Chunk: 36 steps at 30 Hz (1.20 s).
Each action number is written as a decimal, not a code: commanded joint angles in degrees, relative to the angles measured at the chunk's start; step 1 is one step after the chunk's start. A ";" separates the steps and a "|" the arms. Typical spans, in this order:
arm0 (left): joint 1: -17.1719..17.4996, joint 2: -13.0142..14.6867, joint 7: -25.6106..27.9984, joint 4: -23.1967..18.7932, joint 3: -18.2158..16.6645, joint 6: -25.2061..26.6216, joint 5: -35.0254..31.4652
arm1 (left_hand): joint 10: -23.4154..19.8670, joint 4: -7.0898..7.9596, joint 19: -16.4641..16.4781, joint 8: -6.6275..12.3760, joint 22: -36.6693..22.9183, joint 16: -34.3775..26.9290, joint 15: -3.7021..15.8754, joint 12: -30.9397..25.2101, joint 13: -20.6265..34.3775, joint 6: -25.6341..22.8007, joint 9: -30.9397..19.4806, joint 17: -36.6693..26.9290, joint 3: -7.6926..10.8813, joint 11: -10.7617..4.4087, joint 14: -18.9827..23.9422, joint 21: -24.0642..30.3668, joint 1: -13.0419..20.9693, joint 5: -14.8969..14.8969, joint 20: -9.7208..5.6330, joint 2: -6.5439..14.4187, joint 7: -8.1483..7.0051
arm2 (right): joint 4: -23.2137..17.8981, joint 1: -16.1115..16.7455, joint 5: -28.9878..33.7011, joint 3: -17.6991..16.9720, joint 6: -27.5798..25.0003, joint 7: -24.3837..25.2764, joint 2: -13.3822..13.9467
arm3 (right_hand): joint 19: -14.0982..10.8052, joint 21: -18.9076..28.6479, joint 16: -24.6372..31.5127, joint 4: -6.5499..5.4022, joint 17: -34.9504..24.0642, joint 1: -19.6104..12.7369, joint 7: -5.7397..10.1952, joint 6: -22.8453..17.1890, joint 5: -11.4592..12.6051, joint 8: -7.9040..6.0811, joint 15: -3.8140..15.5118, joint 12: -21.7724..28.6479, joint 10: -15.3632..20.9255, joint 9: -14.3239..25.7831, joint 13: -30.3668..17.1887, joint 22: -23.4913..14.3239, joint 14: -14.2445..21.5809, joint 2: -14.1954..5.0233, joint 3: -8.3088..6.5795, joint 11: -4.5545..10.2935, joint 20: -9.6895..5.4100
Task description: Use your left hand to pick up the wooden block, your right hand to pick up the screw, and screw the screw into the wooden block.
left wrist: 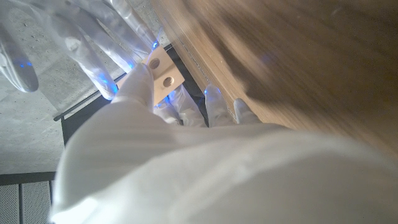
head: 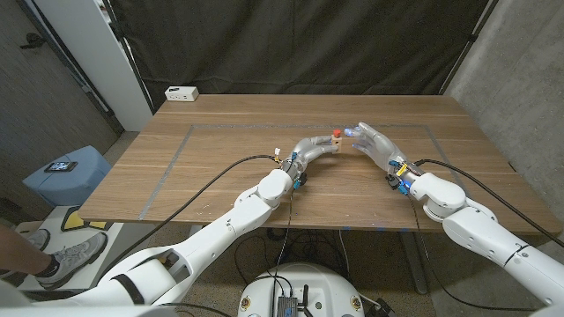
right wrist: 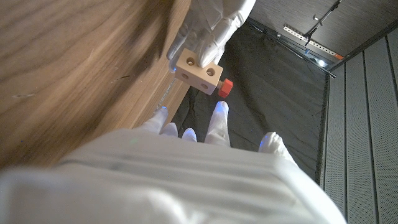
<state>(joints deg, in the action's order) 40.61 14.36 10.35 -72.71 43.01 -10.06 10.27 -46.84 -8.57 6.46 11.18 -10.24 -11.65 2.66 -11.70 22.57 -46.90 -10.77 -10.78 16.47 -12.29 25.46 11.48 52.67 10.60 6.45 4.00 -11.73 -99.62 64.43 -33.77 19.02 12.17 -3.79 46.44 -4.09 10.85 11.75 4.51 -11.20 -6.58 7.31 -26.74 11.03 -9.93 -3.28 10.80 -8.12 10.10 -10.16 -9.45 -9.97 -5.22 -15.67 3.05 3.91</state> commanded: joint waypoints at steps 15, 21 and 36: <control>0.51 0.47 0.20 -1.03 0.09 0.01 -0.53 | 0.18 -0.01 0.01 0.42 -0.26 -0.29 4.49 -0.51 0.20 -0.63 -0.20 -0.11 0.46 -0.29 -0.07 0.22 -0.33 0.41 0.42 0.07 0.18 | 2.52 -2.80 0.48 1.86 0.33 -2.15 -1.35 | 1.23 -0.41 -0.42 -0.11 -0.23 0.70 0.43 4.02 0.28 0.57 -1.01 -0.40 -2.23 0.01 -0.18 -0.20 -4.27 0.54 -0.16 -0.40 1.02; 0.47 0.42 0.21 -0.93 0.08 -0.18 -0.59 | 0.18 0.04 0.01 0.40 -0.26 -0.29 4.43 -0.51 0.20 -0.60 -0.19 -0.13 0.46 -0.30 -0.08 0.22 -0.40 0.41 0.48 0.12 0.16 | 2.74 -3.02 0.14 2.04 0.11 -2.49 -1.43 | 1.47 -0.44 -0.44 -0.16 -0.27 0.86 0.74 4.76 0.28 0.55 -1.12 -0.42 -2.53 0.00 -0.19 -0.21 -4.45 0.61 -0.11 -0.46 1.19; 0.77 0.57 0.70 -1.51 -0.02 -0.07 -0.89 | 0.17 0.04 0.00 0.39 -0.26 -0.31 4.42 -0.53 0.21 -0.59 -0.19 -0.13 0.46 -0.30 -0.03 0.22 -0.46 0.42 0.48 0.08 0.13 | 3.05 -3.09 -0.11 2.54 0.34 -3.16 -1.64 | 1.71 -0.41 -0.42 -0.24 -0.30 1.11 0.72 4.58 0.30 0.02 -1.39 -0.35 -2.80 0.00 -0.21 -0.21 -4.62 0.67 -0.06 -0.49 1.29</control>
<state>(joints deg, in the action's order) 41.13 14.81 10.79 -73.77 43.11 -10.10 9.47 -46.84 -8.57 6.46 11.18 -10.24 -11.65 2.66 -11.70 22.57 -46.79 -10.81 -10.78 16.47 -12.30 25.46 11.47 52.75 10.52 6.45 3.92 -11.63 -96.69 61.35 -33.56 21.27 12.45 -6.42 44.97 -2.54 10.57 11.40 4.50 -11.34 -5.87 8.09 -22.08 11.03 -9.49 -4.11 10.35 -9.75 10.10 -10.28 -9.45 -9.73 -4.51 -15.67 2.66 5.03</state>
